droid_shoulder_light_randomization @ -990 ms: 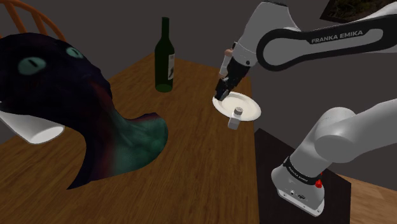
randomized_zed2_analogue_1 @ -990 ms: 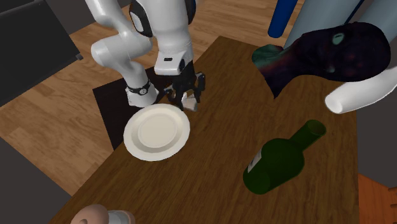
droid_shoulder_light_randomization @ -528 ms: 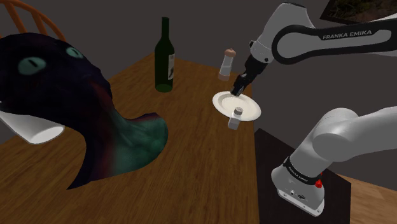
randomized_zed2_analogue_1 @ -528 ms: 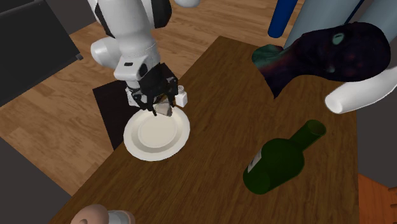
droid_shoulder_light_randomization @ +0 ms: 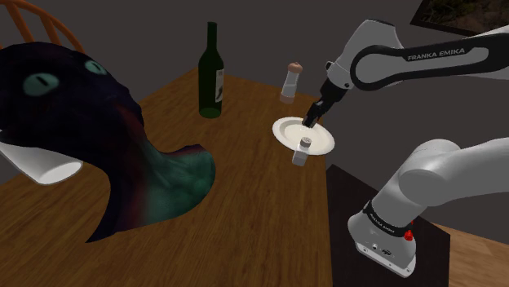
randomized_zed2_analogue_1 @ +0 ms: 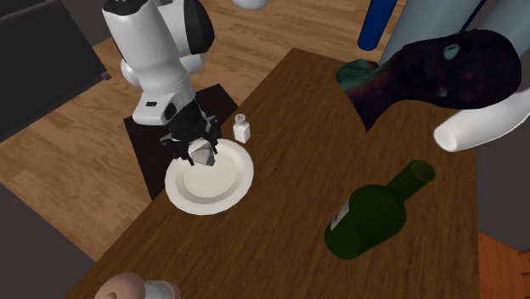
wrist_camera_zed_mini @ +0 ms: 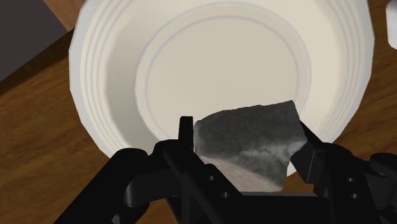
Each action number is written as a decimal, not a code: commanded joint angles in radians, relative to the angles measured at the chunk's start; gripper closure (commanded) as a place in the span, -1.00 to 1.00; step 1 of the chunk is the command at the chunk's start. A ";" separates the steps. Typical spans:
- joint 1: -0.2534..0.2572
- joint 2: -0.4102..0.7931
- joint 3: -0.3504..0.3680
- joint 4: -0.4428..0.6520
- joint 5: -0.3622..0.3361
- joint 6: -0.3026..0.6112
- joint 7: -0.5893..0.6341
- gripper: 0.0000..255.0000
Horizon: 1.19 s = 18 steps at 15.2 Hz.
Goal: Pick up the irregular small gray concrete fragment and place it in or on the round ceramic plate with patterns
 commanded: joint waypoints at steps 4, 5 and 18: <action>0.003 0.036 -0.001 -0.050 0.004 0.087 -0.004 1.00; 0.004 0.045 -0.001 -0.060 0.005 0.105 -0.006 1.00; 0.005 0.064 -0.003 -0.078 0.006 0.142 -0.008 -1.00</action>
